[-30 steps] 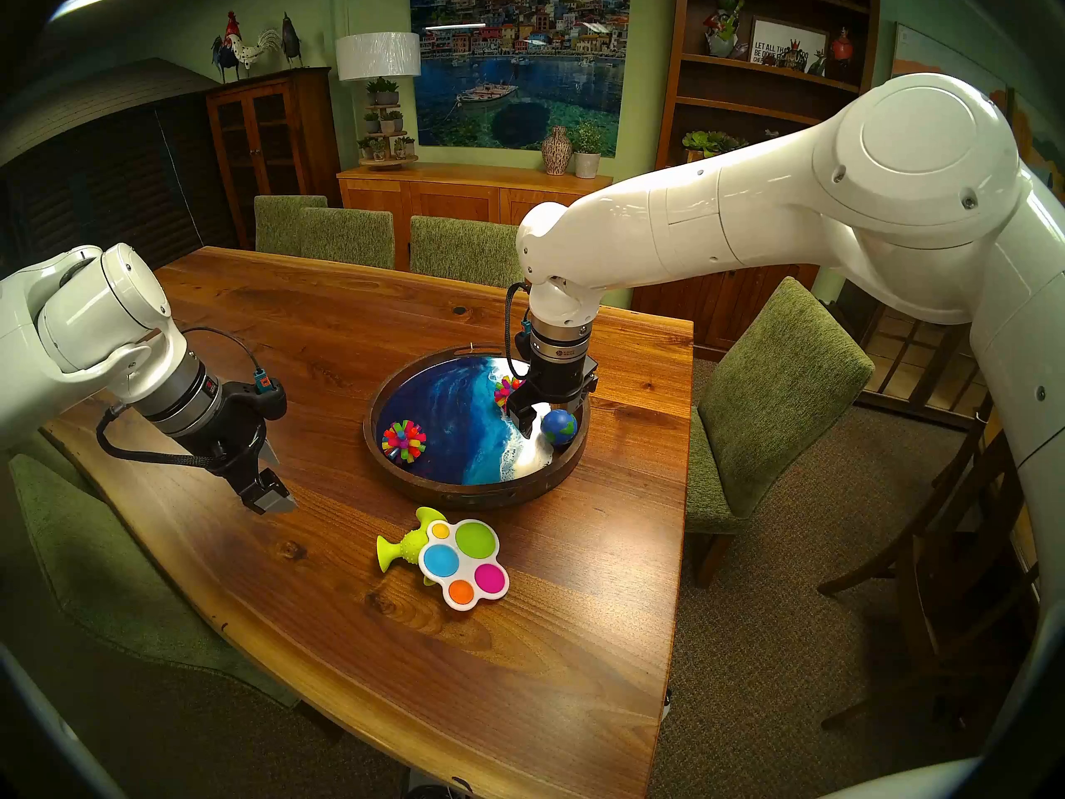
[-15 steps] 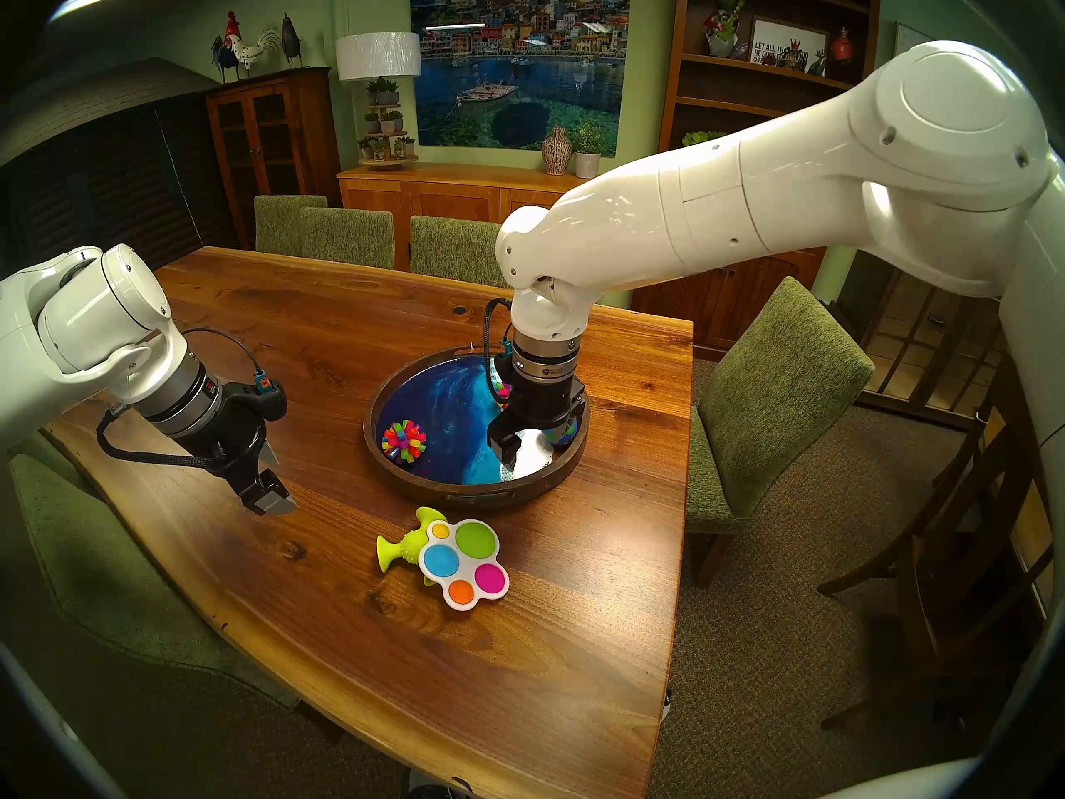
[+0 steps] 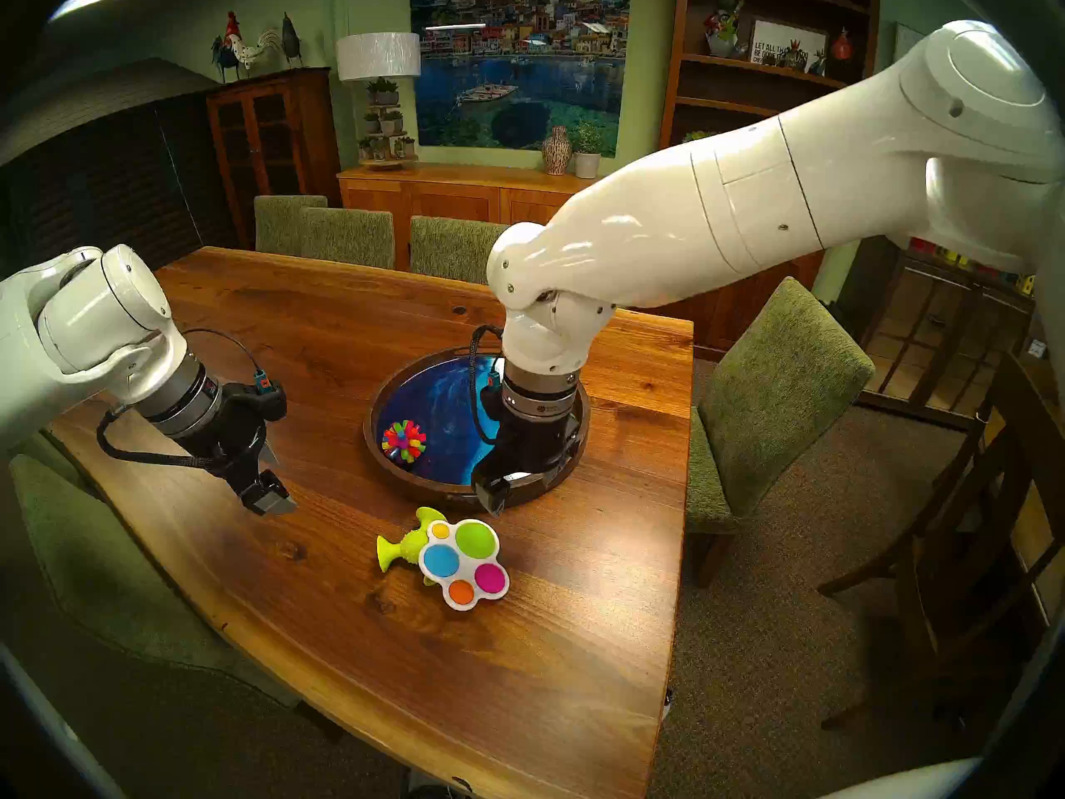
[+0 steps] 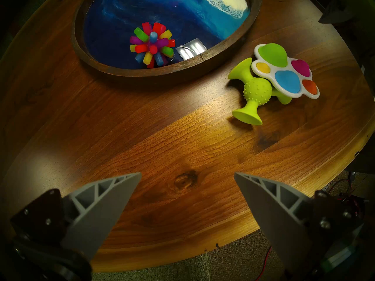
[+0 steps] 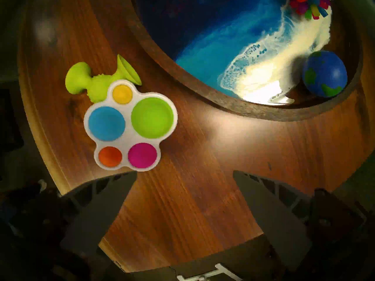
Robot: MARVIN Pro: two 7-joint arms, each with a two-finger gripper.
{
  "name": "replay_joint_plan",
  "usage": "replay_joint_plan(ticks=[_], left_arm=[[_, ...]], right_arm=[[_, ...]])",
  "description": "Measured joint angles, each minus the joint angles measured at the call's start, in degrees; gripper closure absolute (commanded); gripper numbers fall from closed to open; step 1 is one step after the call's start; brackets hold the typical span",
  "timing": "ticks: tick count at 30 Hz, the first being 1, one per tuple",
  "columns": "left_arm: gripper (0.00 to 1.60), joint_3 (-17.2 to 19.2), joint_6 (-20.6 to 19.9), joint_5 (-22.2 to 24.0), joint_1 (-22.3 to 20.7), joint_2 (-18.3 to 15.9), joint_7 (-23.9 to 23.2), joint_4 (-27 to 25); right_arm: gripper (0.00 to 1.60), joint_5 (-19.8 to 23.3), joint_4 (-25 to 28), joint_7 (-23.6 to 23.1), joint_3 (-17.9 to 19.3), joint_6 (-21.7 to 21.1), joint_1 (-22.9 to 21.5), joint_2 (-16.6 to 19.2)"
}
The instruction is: Put toys in center tray
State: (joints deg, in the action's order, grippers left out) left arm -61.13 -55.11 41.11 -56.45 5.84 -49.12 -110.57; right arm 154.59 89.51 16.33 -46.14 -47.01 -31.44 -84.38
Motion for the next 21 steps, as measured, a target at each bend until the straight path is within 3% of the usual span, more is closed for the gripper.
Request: replay_joint_plan(ticks=[8,21], left_arm=[[0.0,0.0,0.0,0.01,0.0,0.0,0.0,0.0],[0.0,-0.01,0.0,0.02,0.0,0.0,0.0,0.01]], right_arm=[[0.0,-0.21,-2.63,-0.8,0.06,2.69,2.59,-0.57],[0.0,-2.48,-9.65,-4.88,-0.01,0.04,8.94,-3.79]])
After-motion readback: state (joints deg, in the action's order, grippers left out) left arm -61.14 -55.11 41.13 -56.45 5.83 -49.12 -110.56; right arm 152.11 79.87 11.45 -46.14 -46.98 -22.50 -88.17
